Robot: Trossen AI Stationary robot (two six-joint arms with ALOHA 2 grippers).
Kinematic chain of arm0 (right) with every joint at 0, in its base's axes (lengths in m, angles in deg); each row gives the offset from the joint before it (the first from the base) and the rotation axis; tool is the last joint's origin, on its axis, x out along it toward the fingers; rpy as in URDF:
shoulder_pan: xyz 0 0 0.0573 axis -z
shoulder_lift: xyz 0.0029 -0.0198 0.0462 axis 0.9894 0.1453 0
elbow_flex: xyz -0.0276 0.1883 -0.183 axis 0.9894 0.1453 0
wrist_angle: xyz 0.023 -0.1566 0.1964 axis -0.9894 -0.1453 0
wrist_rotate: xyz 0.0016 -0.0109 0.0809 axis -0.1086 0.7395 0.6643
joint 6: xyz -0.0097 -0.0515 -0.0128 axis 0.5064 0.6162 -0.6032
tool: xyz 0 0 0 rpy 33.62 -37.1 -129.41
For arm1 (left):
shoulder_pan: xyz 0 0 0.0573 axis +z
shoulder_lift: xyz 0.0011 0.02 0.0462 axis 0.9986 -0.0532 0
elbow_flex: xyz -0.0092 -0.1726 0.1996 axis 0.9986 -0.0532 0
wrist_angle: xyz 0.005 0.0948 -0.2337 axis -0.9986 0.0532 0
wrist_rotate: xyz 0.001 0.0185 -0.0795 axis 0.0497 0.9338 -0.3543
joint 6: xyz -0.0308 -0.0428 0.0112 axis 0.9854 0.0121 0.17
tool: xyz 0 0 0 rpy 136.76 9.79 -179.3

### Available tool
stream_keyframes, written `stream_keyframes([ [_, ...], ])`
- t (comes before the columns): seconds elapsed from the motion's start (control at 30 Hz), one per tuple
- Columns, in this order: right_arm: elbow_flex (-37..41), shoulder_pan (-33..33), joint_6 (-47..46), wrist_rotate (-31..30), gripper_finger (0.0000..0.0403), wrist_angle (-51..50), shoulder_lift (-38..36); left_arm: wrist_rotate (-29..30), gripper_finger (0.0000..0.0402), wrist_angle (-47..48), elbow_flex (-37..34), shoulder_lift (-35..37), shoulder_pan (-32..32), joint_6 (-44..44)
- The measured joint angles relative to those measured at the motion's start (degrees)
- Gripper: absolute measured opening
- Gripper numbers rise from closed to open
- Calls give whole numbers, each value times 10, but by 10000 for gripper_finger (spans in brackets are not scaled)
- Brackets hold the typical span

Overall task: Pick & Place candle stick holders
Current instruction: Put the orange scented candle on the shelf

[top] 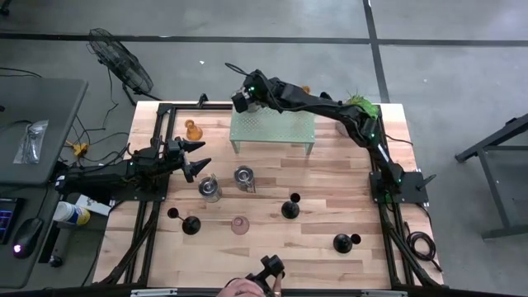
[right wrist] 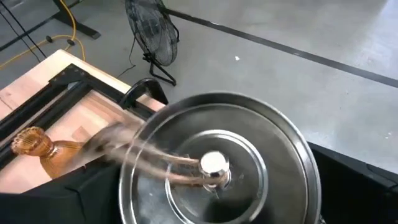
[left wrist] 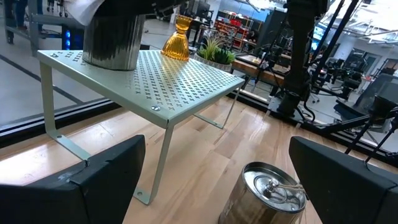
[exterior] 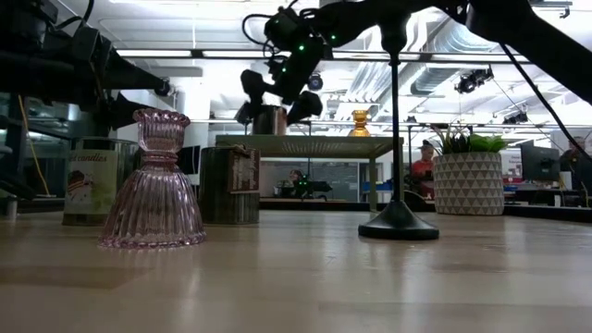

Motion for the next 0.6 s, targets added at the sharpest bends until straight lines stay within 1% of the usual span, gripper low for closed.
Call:
stream_keyframes([
  [0.2, 0, -8, 1, 2, 400, -19, -25, 0, 391, 0, 0, 0, 0, 0],
  [0.33, 0, -9, 2, 13, 400, -18, -34, 0, 391, 0, 0, 0, 0, 0],
  [0.6, 0, -20, 2, 10, 400, -20, -61, 0, 391, 0, 0, 0, 0, 0],
])
